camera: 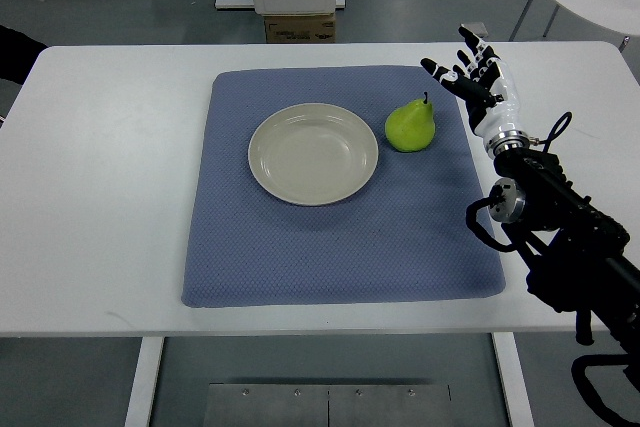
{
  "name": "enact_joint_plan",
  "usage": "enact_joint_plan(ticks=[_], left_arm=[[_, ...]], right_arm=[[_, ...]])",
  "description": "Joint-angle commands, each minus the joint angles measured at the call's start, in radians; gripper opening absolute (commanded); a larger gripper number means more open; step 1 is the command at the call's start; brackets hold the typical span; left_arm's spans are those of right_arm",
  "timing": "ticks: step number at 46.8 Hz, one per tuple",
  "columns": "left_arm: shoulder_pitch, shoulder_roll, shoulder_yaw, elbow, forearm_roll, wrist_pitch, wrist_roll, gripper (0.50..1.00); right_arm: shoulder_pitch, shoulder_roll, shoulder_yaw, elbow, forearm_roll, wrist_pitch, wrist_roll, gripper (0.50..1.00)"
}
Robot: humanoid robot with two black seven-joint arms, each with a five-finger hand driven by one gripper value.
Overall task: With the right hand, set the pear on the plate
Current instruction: 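Move the open right hand toward the green pear, then position the right hand fingers around the pear's side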
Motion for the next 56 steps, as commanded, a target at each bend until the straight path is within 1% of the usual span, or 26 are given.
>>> enact_joint_plan(ticks=[1,5,10,21,28,40,47,56], left_arm=[[0.000,0.000,0.000,0.000,0.000,0.000,0.000,1.000],[0.000,0.000,0.000,0.000,0.000,0.000,0.000,1.000],[0.000,0.000,0.000,0.000,0.000,0.000,0.000,1.000],[0.000,0.000,0.000,0.000,0.000,0.000,0.000,1.000],[0.000,0.000,0.000,0.000,0.000,0.000,0.000,1.000],[0.000,0.000,0.000,0.000,0.000,0.000,0.000,1.000],[0.000,0.000,0.000,0.000,0.000,0.000,0.000,1.000],[0.000,0.000,0.000,0.000,0.000,0.000,0.000,1.000]], right_arm=[[0.002,0.000,-0.034,0.000,-0.005,-0.005,0.020,0.975],[0.005,0.000,-0.077,-0.003,-0.006,-0.010,0.045,0.968],[0.006,-0.008,-0.124,-0.005,-0.007,-0.013,0.057,0.956],[0.028,-0.009,-0.180,-0.051,-0.011,-0.017,0.080,0.958],[0.048,-0.008,-0.243,-0.085,-0.011,-0.049,0.118,0.962],[0.052,-0.003,-0.284,-0.089,-0.011,-0.060,0.134,0.962],[0.054,0.000,-0.330,-0.094,-0.011,-0.089,0.146,0.962],[0.058,0.000,-0.356,-0.112,-0.011,-0.102,0.157,0.962]])
